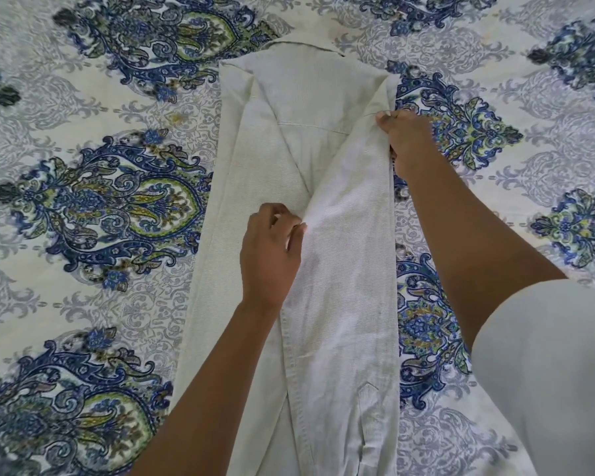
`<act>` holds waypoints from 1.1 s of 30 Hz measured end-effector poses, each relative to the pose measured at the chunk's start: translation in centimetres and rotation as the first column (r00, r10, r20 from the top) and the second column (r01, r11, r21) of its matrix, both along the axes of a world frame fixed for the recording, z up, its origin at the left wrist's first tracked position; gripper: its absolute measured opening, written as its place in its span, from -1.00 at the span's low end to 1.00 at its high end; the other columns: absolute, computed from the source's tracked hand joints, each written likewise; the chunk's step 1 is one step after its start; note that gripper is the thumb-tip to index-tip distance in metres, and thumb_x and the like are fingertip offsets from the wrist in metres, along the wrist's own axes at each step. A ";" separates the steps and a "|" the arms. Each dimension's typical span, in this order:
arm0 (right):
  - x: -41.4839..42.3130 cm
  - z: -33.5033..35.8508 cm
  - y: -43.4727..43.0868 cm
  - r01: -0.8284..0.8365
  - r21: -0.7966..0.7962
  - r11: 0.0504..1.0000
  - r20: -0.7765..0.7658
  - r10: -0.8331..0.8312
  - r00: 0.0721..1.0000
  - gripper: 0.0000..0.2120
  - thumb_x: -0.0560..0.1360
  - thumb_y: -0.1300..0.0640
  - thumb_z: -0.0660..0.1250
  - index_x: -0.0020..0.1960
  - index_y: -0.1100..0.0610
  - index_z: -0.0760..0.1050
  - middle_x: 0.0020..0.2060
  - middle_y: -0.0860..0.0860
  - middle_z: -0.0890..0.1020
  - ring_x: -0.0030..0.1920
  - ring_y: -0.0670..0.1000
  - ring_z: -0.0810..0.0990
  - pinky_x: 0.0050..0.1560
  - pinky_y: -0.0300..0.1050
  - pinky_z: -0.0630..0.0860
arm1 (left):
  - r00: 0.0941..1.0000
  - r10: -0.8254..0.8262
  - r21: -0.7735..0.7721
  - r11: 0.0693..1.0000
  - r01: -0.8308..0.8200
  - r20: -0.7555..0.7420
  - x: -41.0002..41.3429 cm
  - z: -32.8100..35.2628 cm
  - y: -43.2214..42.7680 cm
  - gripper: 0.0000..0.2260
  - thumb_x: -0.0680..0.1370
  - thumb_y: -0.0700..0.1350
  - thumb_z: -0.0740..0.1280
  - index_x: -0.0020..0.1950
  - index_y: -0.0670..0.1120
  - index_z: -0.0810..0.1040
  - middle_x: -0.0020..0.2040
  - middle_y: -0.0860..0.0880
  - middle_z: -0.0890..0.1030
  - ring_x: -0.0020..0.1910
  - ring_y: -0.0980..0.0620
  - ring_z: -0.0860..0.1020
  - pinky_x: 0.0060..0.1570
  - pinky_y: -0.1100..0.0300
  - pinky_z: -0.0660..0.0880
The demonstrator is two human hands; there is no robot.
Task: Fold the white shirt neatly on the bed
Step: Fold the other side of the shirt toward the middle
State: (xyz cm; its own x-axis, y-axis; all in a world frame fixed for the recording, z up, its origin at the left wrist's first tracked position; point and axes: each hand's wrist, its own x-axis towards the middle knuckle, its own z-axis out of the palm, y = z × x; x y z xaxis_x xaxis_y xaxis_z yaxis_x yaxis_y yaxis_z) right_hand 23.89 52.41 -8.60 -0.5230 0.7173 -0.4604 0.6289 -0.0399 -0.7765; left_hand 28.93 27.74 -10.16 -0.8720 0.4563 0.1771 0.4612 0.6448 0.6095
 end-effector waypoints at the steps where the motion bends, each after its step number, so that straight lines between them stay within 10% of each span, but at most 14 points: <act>1: 0.0 -0.1 0.0 0.008 -0.006 1.000 -0.002 -0.008 1.000 -0.67 0.55 0.08 0.25 0.14 0.33 0.51 0.16 0.27 0.55 0.12 0.16 0.55 0.18 0.09 0.46 | 0.999 0.001 0.064 0.998 -0.003 0.034 -0.1 0.1 -0.1 -0.94 0.50 -0.18 0.37 -0.10 -0.18 0.58 -0.02 -0.07 0.53 -0.05 0.05 0.44 -0.23 0.31 0.47; 5: 0.0 -0.4 0.4 0.121 -0.178 0.976 -0.063 -0.134 0.989 -0.82 0.53 0.15 0.30 -0.25 0.12 0.48 -0.21 0.08 0.55 -0.13 0.04 0.52 -0.10 -0.09 0.48 | 0.796 0.040 0.338 0.892 -0.301 0.604 -0.9 1.3 0.5 -0.86 0.52 -0.20 0.34 -0.24 -0.11 0.50 -0.26 0.04 0.50 -0.27 0.19 0.43 -0.24 0.43 0.35; 9: -0.1 -0.4 0.6 0.143 -0.184 0.973 -0.062 -0.156 0.986 -0.76 0.52 0.16 0.32 -0.32 0.06 0.42 -0.33 0.01 0.48 -0.31 -0.01 0.45 -0.32 -0.16 0.40 | 0.585 0.193 0.154 0.858 -0.491 0.788 -1.9 1.1 0.7 -0.81 0.52 -0.16 0.36 -0.29 -0.04 0.48 -0.33 0.07 0.49 -0.31 0.19 0.43 -0.24 0.36 0.37; 15: -1.0 -0.3 1.0 0.034 -0.097 0.995 -0.047 -0.039 0.998 -0.82 0.52 0.07 0.32 -0.21 0.13 0.51 -0.30 0.04 0.52 -0.28 -0.01 0.47 -0.28 -0.13 0.48 | 0.883 0.194 -0.171 0.976 -0.132 0.428 -3.0 1.0 2.5 -0.84 0.55 -0.05 0.29 -0.20 -0.07 0.46 -0.32 0.04 0.48 -0.20 -0.06 0.52 -0.14 0.06 0.44; 19: -2.1 -0.5 1.6 0.068 -0.034 0.997 -0.028 -0.069 0.997 -0.84 0.47 0.10 0.39 -0.06 0.20 0.61 -0.31 0.09 0.55 -0.24 0.05 0.51 -0.14 -0.08 0.49 | 0.893 0.242 -0.352 0.930 -0.103 0.378 -3.9 1.2 3.4 -0.85 0.57 -0.07 0.23 -0.11 -0.08 0.54 -0.19 -0.01 0.56 0.00 -0.10 0.53 0.03 0.02 0.39; 22: -2.1 -0.7 1.3 0.011 0.201 0.979 -0.011 -0.009 1.000 -0.78 0.51 0.07 0.31 0.08 0.16 0.60 -0.13 0.06 0.59 -0.20 -0.02 0.51 -0.30 -0.32 0.38 | 0.968 0.240 -0.496 0.850 -0.176 0.069 -2.7 1.8 4.4 -0.88 0.50 -0.15 0.30 -0.01 -0.16 0.52 -0.05 -0.10 0.55 0.03 -0.14 0.47 -0.03 0.01 0.38; 25: -0.3 -0.6 -0.2 -0.034 0.578 0.815 -0.010 0.049 0.999 -0.74 0.53 0.15 0.19 0.15 0.22 0.50 0.12 0.15 0.54 0.13 0.11 0.47 0.04 -0.11 0.38 | 0.996 -0.002 -0.418 0.908 -0.034 -0.086 -2.3 1.6 6.5 -0.73 0.43 -0.18 0.36 0.12 -0.21 0.51 0.16 -0.21 0.53 0.20 -0.21 0.47 0.12 -0.07 0.43; 28: 2.0 -2.0 -3.0 -0.262 0.803 0.535 0.040 0.390 0.920 -0.58 0.47 0.16 0.04 0.23 0.29 0.46 0.23 0.23 0.50 0.27 0.22 0.45 0.24 0.07 0.37 | 0.920 -0.388 -0.478 0.799 0.366 0.055 -3.0 0.2 8.3 -0.53 0.61 -0.07 0.10 0.49 -0.19 0.16 0.53 -0.14 0.13 0.52 -0.10 0.06 0.46 -0.03 0.03; 30: 3.0 -3.4 -3.6 -0.575 0.739 0.352 0.352 0.526 0.774 -0.50 0.52 0.09 -0.02 0.41 0.23 0.30 0.43 0.18 0.31 0.46 0.14 0.25 0.41 0.17 0.17 | 0.882 -0.460 -0.528 0.726 0.441 0.103 -3.9 -1.5 8.0 -0.47 0.62 0.03 -0.08 0.54 -0.15 -0.02 0.56 -0.08 0.00 0.54 -0.02 -0.06 0.48 0.04 -0.11; 33: 2.7 -5.0 -1.4 -0.746 0.580 0.328 0.571 0.489 0.659 -0.47 0.63 -0.03 -0.07 0.54 0.12 -0.07 0.55 0.01 -0.01 0.54 -0.04 -0.07 0.48 0.16 -0.13 | 0.880 -0.469 -0.564 0.708 0.425 0.075 -4.3 -3.4 6.9 -0.39 0.54 0.13 -0.22 0.55 -0.13 -0.06 0.56 -0.06 -0.02 0.54 0.01 -0.05 0.48 0.08 -0.14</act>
State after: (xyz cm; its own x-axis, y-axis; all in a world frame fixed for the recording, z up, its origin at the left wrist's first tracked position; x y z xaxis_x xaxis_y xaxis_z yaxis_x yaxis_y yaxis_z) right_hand 26.59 51.04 -13.64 -0.9241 0.3514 -0.1504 0.3694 0.9221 -0.1148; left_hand 24.63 34.67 -13.56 -0.5361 0.8254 -0.1772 0.8088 0.5623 0.1724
